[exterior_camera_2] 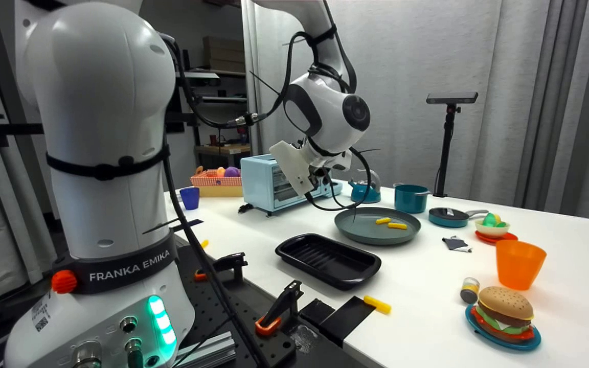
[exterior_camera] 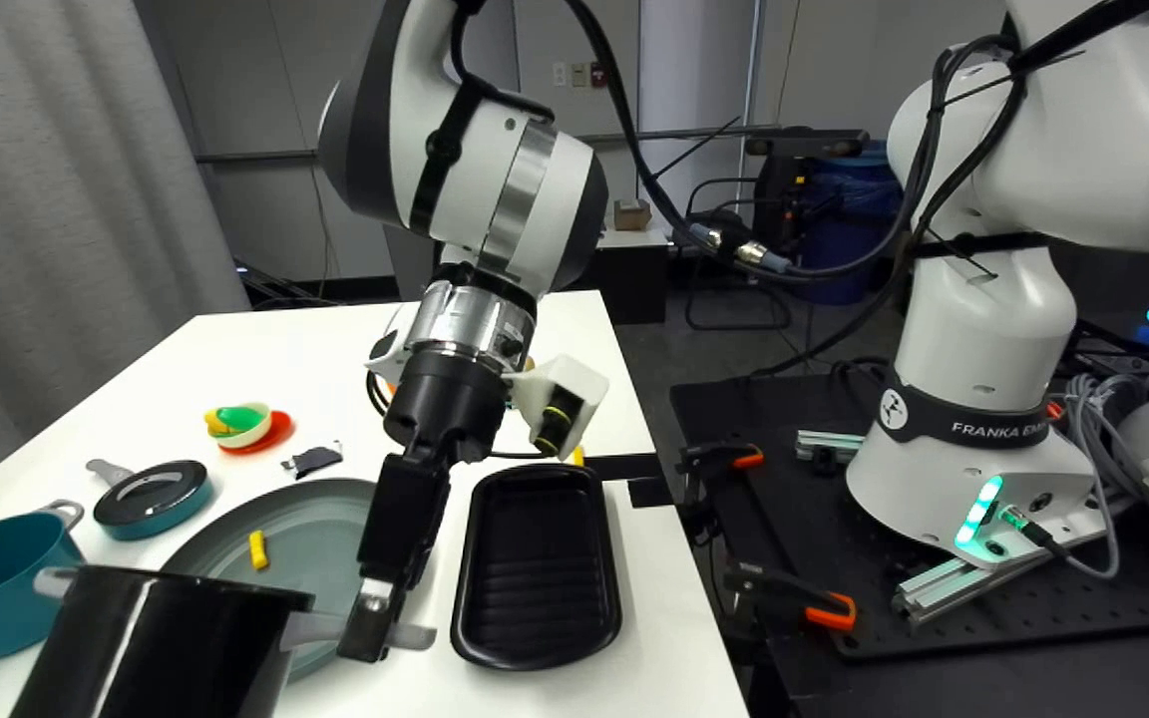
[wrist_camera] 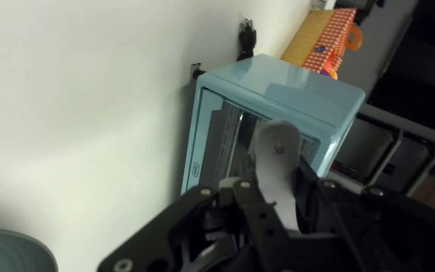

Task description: Pour the fries out of the black pot and onto the grey plate

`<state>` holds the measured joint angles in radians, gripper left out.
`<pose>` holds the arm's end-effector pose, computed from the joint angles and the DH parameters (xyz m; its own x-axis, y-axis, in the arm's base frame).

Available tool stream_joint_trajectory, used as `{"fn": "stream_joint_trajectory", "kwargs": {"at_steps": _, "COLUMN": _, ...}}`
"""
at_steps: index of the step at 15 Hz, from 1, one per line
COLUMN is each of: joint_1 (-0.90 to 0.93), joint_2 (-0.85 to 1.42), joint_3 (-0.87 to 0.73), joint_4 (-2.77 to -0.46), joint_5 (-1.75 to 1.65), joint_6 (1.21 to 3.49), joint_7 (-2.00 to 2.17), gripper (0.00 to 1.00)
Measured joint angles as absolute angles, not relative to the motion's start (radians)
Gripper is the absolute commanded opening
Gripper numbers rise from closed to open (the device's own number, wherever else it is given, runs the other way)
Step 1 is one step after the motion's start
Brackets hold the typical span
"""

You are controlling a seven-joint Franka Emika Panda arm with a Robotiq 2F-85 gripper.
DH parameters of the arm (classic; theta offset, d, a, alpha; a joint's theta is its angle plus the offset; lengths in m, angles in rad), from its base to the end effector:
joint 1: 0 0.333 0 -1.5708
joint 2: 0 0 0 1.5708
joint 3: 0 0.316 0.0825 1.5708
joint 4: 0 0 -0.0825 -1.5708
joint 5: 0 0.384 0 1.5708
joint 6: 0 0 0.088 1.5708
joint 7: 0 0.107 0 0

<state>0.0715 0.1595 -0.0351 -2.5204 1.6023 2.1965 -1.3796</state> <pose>0.4357 0.0505 0.2052 0.9485 -0.1056 0.2985 0.1893 -0.5666 -0.8019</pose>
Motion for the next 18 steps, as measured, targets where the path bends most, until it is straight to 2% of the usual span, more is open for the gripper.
{"fn": "stream_joint_trajectory", "kwargs": {"at_steps": 8, "joint_1": 0.126, "joint_2": 0.110, "joint_3": 0.064, "joint_4": -2.537, "joint_5": 1.272, "joint_6": 2.544, "joint_7": -1.235, "gripper": 0.07}}
{"fn": "stream_joint_trajectory", "kwargs": {"at_steps": 18, "joint_1": 0.128, "joint_2": 0.110, "joint_3": 0.106, "joint_4": -2.603, "joint_5": 0.841, "joint_6": 2.637, "joint_7": -1.014, "gripper": 0.07}}
